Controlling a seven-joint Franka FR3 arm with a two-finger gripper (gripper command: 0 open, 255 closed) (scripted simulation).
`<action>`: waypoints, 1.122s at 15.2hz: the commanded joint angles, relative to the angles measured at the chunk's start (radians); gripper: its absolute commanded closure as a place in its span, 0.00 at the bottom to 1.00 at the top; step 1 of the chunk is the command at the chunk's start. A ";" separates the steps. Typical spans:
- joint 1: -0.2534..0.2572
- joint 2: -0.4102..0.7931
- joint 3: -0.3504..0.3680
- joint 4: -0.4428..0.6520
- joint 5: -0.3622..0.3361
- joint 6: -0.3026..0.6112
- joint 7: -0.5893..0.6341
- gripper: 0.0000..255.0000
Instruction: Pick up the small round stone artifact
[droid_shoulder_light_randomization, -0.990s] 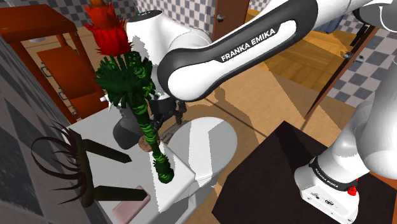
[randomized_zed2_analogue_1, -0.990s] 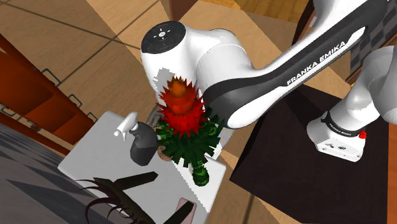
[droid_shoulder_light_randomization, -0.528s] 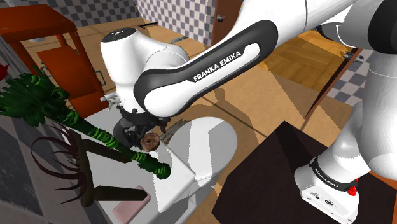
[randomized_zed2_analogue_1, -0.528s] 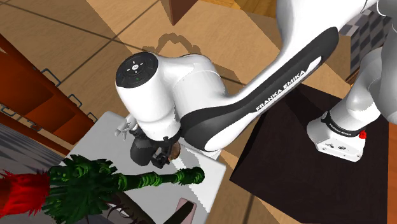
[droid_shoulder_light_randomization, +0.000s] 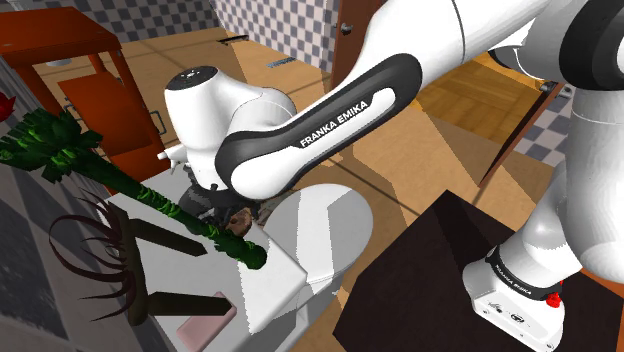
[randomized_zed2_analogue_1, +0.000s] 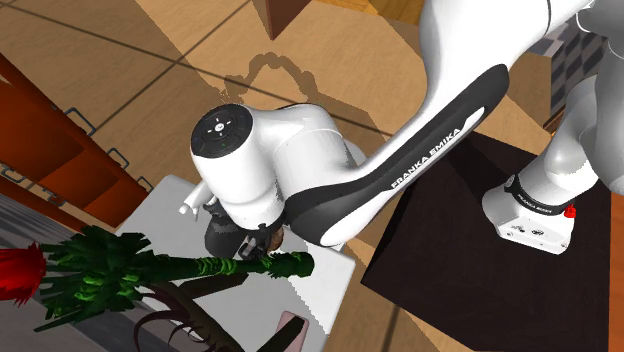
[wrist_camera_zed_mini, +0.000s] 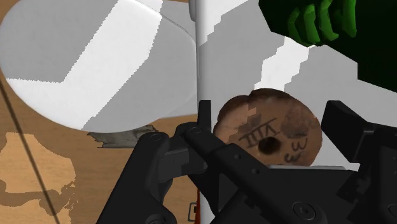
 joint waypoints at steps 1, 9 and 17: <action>0.000 0.002 0.000 -0.003 0.000 0.002 0.000 1.00; -0.001 -0.006 0.002 0.003 0.004 -0.011 -0.002 1.00; -0.009 -0.055 0.016 0.044 0.029 -0.096 -0.018 1.00</action>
